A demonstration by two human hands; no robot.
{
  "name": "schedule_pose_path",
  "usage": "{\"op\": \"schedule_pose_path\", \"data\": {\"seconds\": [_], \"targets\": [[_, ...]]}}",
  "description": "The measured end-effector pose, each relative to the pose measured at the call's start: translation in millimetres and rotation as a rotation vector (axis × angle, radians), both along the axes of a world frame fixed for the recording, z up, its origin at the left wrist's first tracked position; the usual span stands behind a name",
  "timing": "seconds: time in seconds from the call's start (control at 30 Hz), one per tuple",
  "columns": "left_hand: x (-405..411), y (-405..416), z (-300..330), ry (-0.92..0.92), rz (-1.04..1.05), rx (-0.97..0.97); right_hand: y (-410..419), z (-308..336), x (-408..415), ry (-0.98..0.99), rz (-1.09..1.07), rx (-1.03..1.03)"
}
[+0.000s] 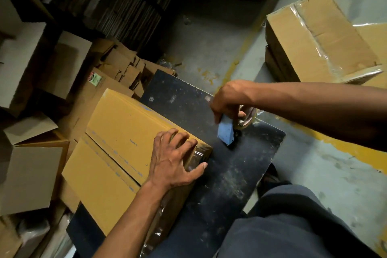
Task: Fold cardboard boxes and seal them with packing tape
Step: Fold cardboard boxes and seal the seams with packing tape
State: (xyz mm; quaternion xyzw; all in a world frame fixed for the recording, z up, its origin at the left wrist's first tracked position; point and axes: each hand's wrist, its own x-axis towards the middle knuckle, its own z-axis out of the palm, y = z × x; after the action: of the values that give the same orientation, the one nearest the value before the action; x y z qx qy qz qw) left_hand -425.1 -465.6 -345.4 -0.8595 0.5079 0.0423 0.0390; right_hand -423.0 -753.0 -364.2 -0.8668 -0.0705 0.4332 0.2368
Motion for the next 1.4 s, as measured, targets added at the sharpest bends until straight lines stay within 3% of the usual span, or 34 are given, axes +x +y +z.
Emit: {"op": "schedule_pose_path", "data": {"seconds": [0.1,0.3,0.4,0.47,0.7,0.87,1.0,1.07,1.2,1.4], "targets": [[15,-6,-1,0.061,-0.043,0.085,-1,-11,10,0.001,0.294,-0.124],[33,-26,2,0.218,-0.063,0.275,-12,-35,3,-0.073,0.140,0.039],[37,-22,-1,0.334,0.125,0.024,-17,-43,9,-0.080,0.094,0.120],[40,-11,-7,0.277,0.225,-0.117,-21,-53,15,-0.066,0.053,0.137],[37,6,-25,0.214,0.219,-0.037,-15,-92,8,-0.225,-0.072,0.080],[34,5,-28,0.145,0.174,0.064,-8,-85,-26,-0.516,-0.387,0.102],[33,1,-25,0.156,0.191,0.078,27,-73,-59,-0.845,-0.763,0.550],[31,-1,-25,0.167,0.207,0.072,51,-73,-79,-0.781,-0.889,0.730],[29,-2,-27,0.148,0.219,0.053,98,-87,-114,-0.504,-1.039,0.859],[27,1,-34,0.153,0.220,-0.035,150,-97,-136,-0.540,-1.248,0.971]]}}
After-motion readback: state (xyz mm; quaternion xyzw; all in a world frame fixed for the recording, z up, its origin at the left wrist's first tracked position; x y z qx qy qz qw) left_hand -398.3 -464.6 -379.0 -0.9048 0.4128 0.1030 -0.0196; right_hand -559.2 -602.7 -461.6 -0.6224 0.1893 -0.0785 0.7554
